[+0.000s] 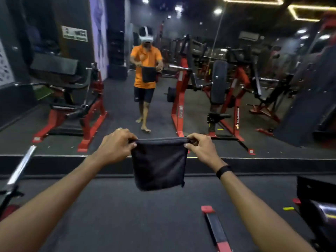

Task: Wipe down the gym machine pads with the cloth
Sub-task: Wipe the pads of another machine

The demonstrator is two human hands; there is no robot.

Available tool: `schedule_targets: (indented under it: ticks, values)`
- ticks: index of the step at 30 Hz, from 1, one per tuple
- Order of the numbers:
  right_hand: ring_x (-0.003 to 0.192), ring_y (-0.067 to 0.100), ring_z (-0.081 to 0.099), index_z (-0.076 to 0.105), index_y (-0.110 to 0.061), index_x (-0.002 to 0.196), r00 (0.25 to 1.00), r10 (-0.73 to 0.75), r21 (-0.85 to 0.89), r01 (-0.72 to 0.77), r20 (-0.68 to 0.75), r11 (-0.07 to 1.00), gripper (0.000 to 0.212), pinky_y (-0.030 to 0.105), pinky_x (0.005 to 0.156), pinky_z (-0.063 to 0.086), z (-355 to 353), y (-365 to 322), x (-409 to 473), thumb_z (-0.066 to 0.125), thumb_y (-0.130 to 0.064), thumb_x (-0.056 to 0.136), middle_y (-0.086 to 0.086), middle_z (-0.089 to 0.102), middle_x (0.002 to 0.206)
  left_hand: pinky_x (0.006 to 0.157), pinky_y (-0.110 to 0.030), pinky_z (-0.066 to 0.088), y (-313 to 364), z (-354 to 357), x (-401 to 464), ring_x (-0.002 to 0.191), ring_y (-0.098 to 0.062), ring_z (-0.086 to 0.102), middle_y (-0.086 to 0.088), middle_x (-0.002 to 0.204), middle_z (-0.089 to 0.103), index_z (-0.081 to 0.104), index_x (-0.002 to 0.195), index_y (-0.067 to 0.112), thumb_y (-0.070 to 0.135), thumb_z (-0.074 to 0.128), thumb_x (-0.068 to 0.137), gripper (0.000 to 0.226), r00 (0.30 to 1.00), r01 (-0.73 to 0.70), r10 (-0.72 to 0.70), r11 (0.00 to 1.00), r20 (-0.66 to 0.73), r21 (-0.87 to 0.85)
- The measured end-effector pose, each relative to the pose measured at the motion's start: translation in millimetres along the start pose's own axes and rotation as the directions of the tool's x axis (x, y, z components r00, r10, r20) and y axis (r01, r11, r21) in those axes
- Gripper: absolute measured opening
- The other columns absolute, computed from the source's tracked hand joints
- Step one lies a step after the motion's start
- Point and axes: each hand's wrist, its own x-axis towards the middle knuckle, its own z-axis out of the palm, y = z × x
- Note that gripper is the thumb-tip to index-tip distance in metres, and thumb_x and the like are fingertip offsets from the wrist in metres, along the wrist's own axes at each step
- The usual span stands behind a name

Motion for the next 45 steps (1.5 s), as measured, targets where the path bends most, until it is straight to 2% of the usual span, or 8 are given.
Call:
schedule_targets:
  ticks: [4,8,14,18,22,29,34,45]
  values:
    - [0.073,0.010,0.063,0.066,-0.043,0.076,0.976,0.103,0.107,-0.083,-0.192,0.991,0.015,0.044,0.077,0.056,1,52,76,0.077,-0.034,0.071,-0.015,0.066,0.071,0.082,-0.043,0.051,-3,40,112,0.103,-0.024,0.060,0.003,0.097,0.068,0.076,0.105,0.027,0.024,0.068,0.091,0.017,0.995,-0.099,0.099,0.994,0.010,-0.042]
    - [0.075,0.013,0.066,0.068,-0.038,0.078,0.956,0.154,0.144,-0.121,-0.250,0.982,0.026,0.048,0.079,0.057,-18,91,149,0.082,-0.016,0.075,-0.012,0.068,0.073,0.085,-0.041,0.049,8,48,221,0.109,-0.022,0.056,0.003,0.107,0.065,0.074,0.113,0.021,0.026,0.066,0.094,0.022,0.976,-0.215,0.214,0.976,0.047,0.030]
    - [0.080,0.016,0.068,0.068,-0.039,0.078,0.933,0.167,0.103,-0.141,-0.319,0.985,0.026,0.049,0.080,0.057,-62,146,236,0.081,-0.018,0.074,-0.011,0.071,0.078,0.080,-0.039,0.049,33,94,352,0.104,-0.023,0.057,0.002,0.100,0.063,0.075,0.104,0.021,0.022,0.068,0.090,0.015,0.964,-0.265,0.263,0.962,-0.037,-0.066]
    - [0.074,0.011,0.065,0.068,-0.043,0.076,0.913,0.190,0.080,-0.173,-0.361,0.982,0.025,0.048,0.079,0.057,-94,192,271,0.081,-0.021,0.072,-0.013,0.069,0.074,0.078,-0.037,0.047,57,142,426,0.104,-0.023,0.059,0.006,0.098,0.062,0.074,0.106,0.021,0.023,0.068,0.091,0.016,0.954,-0.296,0.300,0.942,0.004,-0.161]
    - [0.074,0.011,0.066,0.072,-0.042,0.076,0.863,0.254,0.088,-0.240,-0.437,0.967,0.014,0.045,0.076,0.057,-129,247,297,0.075,-0.044,0.063,-0.014,0.071,0.073,0.084,-0.041,0.051,97,195,500,0.105,-0.022,0.064,0.006,0.106,0.071,0.073,0.109,0.024,0.025,0.064,0.094,0.018,0.934,-0.321,0.348,0.914,0.074,-0.248]
    - [0.076,0.014,0.066,0.071,-0.012,0.088,0.707,0.349,0.146,-0.333,-0.615,0.931,0.010,0.029,0.073,0.053,-205,325,335,0.075,-0.003,0.085,0.008,0.073,0.081,0.085,-0.041,0.052,192,274,637,0.101,-0.021,0.065,0.004,0.101,0.073,0.073,0.102,0.025,0.023,0.064,0.093,0.013,0.807,-0.477,0.580,0.751,0.112,-0.456]
    - [0.075,0.012,0.062,0.069,-0.014,0.088,0.588,0.337,0.093,-0.406,-0.735,0.909,0.014,0.035,0.077,0.052,-265,364,350,0.074,-0.001,0.085,0.002,0.070,0.079,0.080,-0.041,0.053,279,307,722,0.092,-0.023,0.067,0.009,0.087,0.067,0.070,0.097,0.025,0.021,0.064,0.091,0.009,0.691,-0.574,0.721,0.597,0.060,-0.560]
    - [0.071,0.004,0.057,0.068,-0.025,0.087,0.376,0.258,-0.026,-0.606,-0.890,0.795,0.015,0.025,0.069,0.045,-392,440,308,0.078,-0.014,0.082,-0.010,0.066,0.076,0.083,-0.045,0.052,495,424,797,0.094,-0.026,0.064,0.004,0.092,0.067,0.069,0.100,0.023,0.021,0.063,0.094,0.008,0.443,-0.641,0.897,0.311,-0.007,-0.702]
